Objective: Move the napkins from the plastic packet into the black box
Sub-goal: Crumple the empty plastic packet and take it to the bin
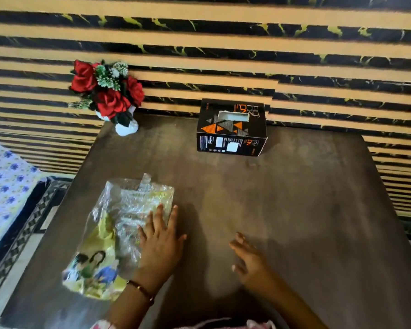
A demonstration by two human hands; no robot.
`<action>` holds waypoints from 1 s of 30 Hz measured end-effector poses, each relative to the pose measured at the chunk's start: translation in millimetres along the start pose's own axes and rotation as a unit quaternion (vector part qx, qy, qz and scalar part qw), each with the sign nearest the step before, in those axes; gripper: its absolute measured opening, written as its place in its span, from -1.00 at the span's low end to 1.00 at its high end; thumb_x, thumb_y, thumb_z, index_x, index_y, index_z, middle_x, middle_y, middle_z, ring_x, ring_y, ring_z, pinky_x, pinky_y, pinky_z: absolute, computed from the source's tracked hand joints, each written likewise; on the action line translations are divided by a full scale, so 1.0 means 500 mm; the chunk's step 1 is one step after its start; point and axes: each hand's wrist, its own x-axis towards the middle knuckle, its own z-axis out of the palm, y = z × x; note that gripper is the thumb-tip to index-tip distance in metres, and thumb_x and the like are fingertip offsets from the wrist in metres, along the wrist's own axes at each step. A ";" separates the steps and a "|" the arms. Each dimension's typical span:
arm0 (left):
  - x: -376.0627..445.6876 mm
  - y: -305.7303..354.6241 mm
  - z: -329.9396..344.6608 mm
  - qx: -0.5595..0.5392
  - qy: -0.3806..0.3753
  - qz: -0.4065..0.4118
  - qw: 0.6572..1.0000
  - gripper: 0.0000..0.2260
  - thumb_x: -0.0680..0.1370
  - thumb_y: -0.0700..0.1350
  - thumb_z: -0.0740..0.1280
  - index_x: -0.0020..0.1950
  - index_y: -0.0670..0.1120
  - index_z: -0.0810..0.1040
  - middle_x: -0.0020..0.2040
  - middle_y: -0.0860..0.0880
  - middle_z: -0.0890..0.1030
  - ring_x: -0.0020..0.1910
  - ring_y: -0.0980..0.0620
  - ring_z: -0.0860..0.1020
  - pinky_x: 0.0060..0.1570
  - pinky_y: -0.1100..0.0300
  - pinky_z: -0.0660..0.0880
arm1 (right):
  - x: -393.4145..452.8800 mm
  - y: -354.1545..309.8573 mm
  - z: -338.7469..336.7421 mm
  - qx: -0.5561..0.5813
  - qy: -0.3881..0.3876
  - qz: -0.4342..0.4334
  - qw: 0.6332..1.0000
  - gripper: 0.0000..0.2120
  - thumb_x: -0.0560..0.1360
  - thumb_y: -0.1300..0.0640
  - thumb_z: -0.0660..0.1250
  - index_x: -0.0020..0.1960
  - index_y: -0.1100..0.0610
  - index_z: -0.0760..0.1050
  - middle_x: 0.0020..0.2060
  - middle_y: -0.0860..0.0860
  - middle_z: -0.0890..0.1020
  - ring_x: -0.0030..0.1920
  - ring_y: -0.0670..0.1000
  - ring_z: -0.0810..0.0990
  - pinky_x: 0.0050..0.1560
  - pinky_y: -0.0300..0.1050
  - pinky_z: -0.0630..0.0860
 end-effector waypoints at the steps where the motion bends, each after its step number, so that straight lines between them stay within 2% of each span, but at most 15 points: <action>1: -0.013 0.007 0.000 -0.002 -0.034 -0.023 0.999 -0.34 0.51 0.13 0.23 0.51 0.01 0.00 0.51 -0.24 0.08 0.45 -0.32 0.13 0.34 -0.35 0.15 | -0.007 0.003 0.000 0.006 -0.013 -0.001 1.000 -0.33 0.43 0.01 0.15 0.49 0.18 0.12 0.53 0.13 0.04 0.54 0.02 0.00 0.44 -0.28 -0.12; 3: -0.020 0.024 0.003 -0.019 -0.098 -0.052 0.994 -0.33 0.54 0.17 0.15 0.52 0.03 -0.12 0.53 -0.21 -0.03 0.49 -0.26 0.04 0.39 -0.26 0.10 | -0.016 0.004 -0.009 0.006 -0.016 0.007 1.000 -0.38 0.49 0.06 0.17 0.49 0.22 0.09 0.53 0.14 0.04 0.54 0.04 0.00 0.39 -0.35 -0.12; 6: -0.027 0.084 -0.005 -0.113 -0.124 -0.009 0.986 -0.33 0.53 0.16 0.19 0.51 0.00 -0.07 0.49 -0.23 0.08 0.45 -0.24 0.15 0.40 -0.16 0.18 | -0.037 0.013 -0.032 -0.035 -0.002 0.031 0.999 -0.32 0.45 -0.08 0.08 0.50 0.17 0.08 0.53 0.12 0.03 0.54 0.03 -0.01 0.40 -0.34 -0.12; 8: -0.035 0.135 -0.026 -0.252 -0.139 0.038 0.957 -0.37 0.53 0.09 0.25 0.50 0.00 0.01 0.44 -0.14 0.22 0.40 -0.12 0.27 0.39 0.13 0.21 | -0.058 0.027 -0.049 -0.072 0.028 0.044 0.996 -0.27 0.39 -0.12 0.03 0.51 0.13 0.09 0.54 0.12 0.00 0.54 0.03 -0.02 0.47 -0.24 -0.08; 10: -0.034 0.178 -0.044 -0.326 -0.163 0.086 0.927 -0.39 0.56 0.03 0.25 0.50 -0.05 0.03 0.41 -0.01 0.26 0.38 0.06 0.28 0.23 0.44 0.16 | -0.068 0.041 -0.064 -0.080 0.046 0.061 0.994 -0.37 0.50 -0.10 0.12 0.51 0.11 0.11 0.54 0.11 0.01 0.54 0.02 0.00 0.48 -0.19 -0.03; 12: -0.034 0.201 -0.072 -0.363 -0.139 0.142 0.910 -0.35 0.56 0.02 0.24 0.51 -0.06 -0.06 0.45 0.01 0.24 0.39 0.12 0.26 0.28 0.37 0.22 | -0.086 0.043 -0.083 -0.087 0.067 0.061 0.992 -0.42 0.55 -0.03 0.18 0.50 0.11 0.13 0.54 0.10 0.04 0.54 0.02 0.02 0.48 -0.17 -0.01; 14: -0.028 0.189 -0.100 -0.396 -0.102 0.180 0.894 -0.37 0.56 0.01 0.24 0.50 0.09 -0.06 0.44 0.01 0.30 0.33 0.20 0.34 0.23 0.23 0.40 | -0.094 0.043 -0.089 -0.078 0.071 0.058 0.993 -0.45 0.55 -0.02 0.19 0.49 0.12 0.18 0.53 0.09 0.12 0.53 0.01 0.06 0.49 -0.16 0.03; 16: -0.022 0.145 -0.127 -0.405 -0.046 0.184 0.895 -0.46 0.56 0.00 0.25 0.39 0.32 0.03 0.42 0.09 0.29 0.12 0.43 0.42 0.03 0.38 0.46 | -0.100 0.033 -0.082 -0.044 0.064 0.053 0.996 -0.48 0.55 0.00 0.21 0.46 0.12 0.22 0.49 0.05 0.22 0.51 0.00 0.12 0.47 -0.18 0.07; 17: -0.022 0.117 -0.140 -0.392 -0.010 0.165 0.905 -0.48 0.56 0.02 0.25 0.40 0.32 0.06 0.42 0.07 0.30 0.09 0.41 0.45 0.02 0.38 0.45 | -0.102 0.027 -0.076 -0.016 0.057 0.054 0.997 -0.50 0.56 0.03 0.22 0.45 0.14 0.25 0.46 0.02 0.27 0.50 -0.01 0.18 0.46 -0.19 0.09; 19: -0.017 0.052 -0.139 -0.308 0.029 0.074 0.948 -0.41 0.55 0.06 0.24 0.50 0.07 0.05 0.40 -0.10 0.37 0.21 0.05 0.49 0.13 0.14 0.43 | -0.102 0.010 -0.058 0.062 0.033 0.052 0.996 -0.56 0.55 0.13 0.25 0.40 0.20 0.32 0.35 0.04 0.41 0.37 -0.07 0.34 0.41 -0.24 0.23; 21: -0.022 -0.003 -0.126 -0.206 -0.004 -0.049 0.977 -0.34 0.55 0.03 0.25 0.51 -0.14 -0.02 0.39 -0.27 0.34 0.29 -0.23 0.41 0.20 -0.01 0.37 | -0.103 -0.016 -0.043 0.115 -0.010 0.056 0.992 -0.59 0.55 0.21 0.24 0.38 0.25 0.33 0.27 0.10 0.49 0.20 -0.12 0.41 0.16 -0.44 0.34; 24: -0.061 -0.026 -0.120 -0.194 -0.074 -0.130 0.970 -0.35 0.56 -0.01 0.24 0.49 -0.23 -0.03 0.35 -0.29 0.38 0.29 -0.24 0.39 0.21 0.01 0.34 | -0.089 -0.041 -0.011 0.147 -0.054 0.065 0.986 -0.57 0.56 0.21 0.22 0.41 0.25 0.27 0.34 0.11 0.45 0.24 -0.09 0.42 0.09 -0.46 0.29; 25: -0.074 -0.023 -0.118 -0.222 -0.088 -0.130 0.962 -0.36 0.56 -0.04 0.24 0.49 -0.22 -0.01 0.30 -0.26 0.46 0.24 -0.21 0.45 0.16 0.04 0.36 | -0.086 -0.048 -0.003 0.158 -0.051 0.061 0.984 -0.58 0.56 0.23 0.21 0.40 0.25 0.29 0.31 0.10 0.47 0.23 -0.08 0.44 0.07 -0.44 0.31; 27: -0.094 -0.010 -0.113 -0.278 -0.095 -0.107 0.950 -0.39 0.56 -0.06 0.26 0.49 -0.16 0.01 0.19 -0.19 0.56 0.10 -0.13 0.53 0.09 0.09 0.42 | -0.076 -0.061 0.003 0.167 -0.056 0.054 0.983 -0.68 0.54 0.32 0.18 0.29 0.27 0.40 0.07 0.09 0.56 0.03 -0.06 0.48 -0.12 -0.38 0.37; 30: -0.114 0.016 -0.088 -0.313 -0.083 -0.027 0.946 -0.51 0.51 0.00 0.32 0.38 0.02 0.21 -0.03 -0.01 0.61 -0.09 0.02 0.57 -0.01 0.07 0.52 | -0.067 -0.071 0.007 0.203 -0.063 0.048 0.976 -0.77 0.45 0.45 0.15 -0.09 0.22 0.51 -0.25 0.04 0.56 -0.25 -0.11 0.50 -0.26 -0.24 0.38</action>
